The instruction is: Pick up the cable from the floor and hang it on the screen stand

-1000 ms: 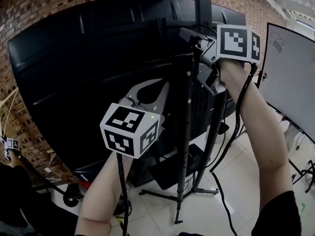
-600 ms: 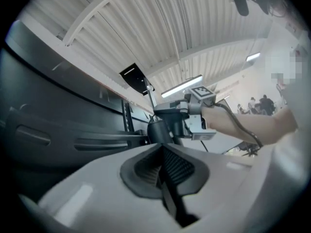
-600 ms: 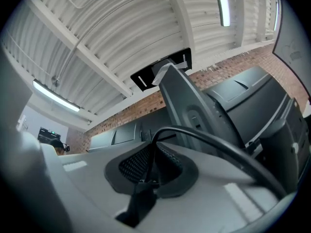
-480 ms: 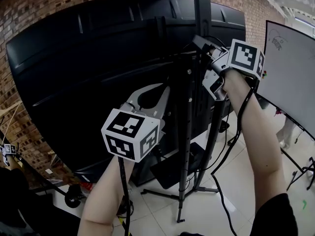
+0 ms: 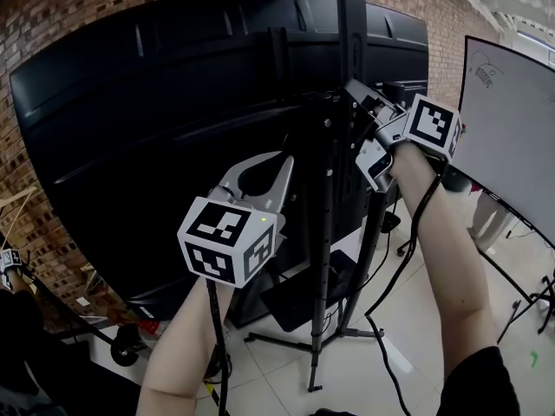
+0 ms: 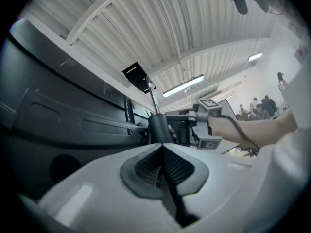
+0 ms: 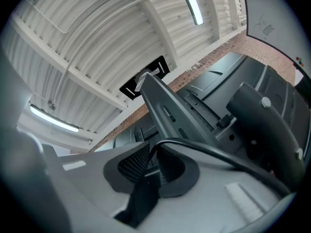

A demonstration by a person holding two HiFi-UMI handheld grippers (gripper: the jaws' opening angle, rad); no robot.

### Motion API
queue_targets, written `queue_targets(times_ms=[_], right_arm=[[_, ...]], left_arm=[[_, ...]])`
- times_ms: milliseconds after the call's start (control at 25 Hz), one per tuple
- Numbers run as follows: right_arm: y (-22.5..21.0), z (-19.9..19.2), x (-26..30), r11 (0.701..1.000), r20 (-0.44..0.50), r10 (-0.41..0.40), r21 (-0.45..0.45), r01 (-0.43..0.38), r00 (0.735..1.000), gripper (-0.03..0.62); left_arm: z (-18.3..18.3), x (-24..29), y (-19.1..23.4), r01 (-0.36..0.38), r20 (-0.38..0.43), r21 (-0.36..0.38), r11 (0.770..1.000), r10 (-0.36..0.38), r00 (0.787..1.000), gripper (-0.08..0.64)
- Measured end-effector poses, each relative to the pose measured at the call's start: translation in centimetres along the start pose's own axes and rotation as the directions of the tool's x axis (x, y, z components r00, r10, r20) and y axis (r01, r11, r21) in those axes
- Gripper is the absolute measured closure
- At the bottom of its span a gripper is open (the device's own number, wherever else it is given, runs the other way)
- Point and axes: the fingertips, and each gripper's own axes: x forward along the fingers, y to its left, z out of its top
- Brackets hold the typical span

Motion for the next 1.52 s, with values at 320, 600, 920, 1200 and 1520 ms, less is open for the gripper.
queue_targets(times_ms=[320,600,920,1200,1520], right_arm=[[-0.6,-1.0,-1.2,1.000,0.024,-0.003,-0.004,0.003,1.000,0.537],[-0.6,-3.7,-2.0,0.993,-0.035,-0.005,-0.121,0.000,0.999,0.531],[0.7,-5.1,-4.0,0.963,-0.039,0.009,-0.270,-0.019,0.999,0.531],[3.6,-7.7,-8.0,0.862,0.012,-0.026,-0.507,0.029,1.000,0.539],[7.8,-13.5,-11.5,0.825,0.051,0.012,-0.565,0.019,0.999,0.563]], left_arm=[[-0.1,-0.4,-0.5,-0.017,0.029,0.034,0.999,0.016,0.999,0.555],[-0.5,-1.4,-0.4,-0.058,0.047,0.028,0.998,0.057,0.997,0.555],[-1.2,-3.6,-0.9,-0.100,0.049,0.021,0.995,0.099,0.994,0.555],[-2.5,-6.3,-0.6,-0.141,0.044,0.013,0.990,0.141,0.989,0.555],[-4.4,-10.0,-1.0,-0.211,0.133,-0.009,0.977,0.211,0.969,0.555]])
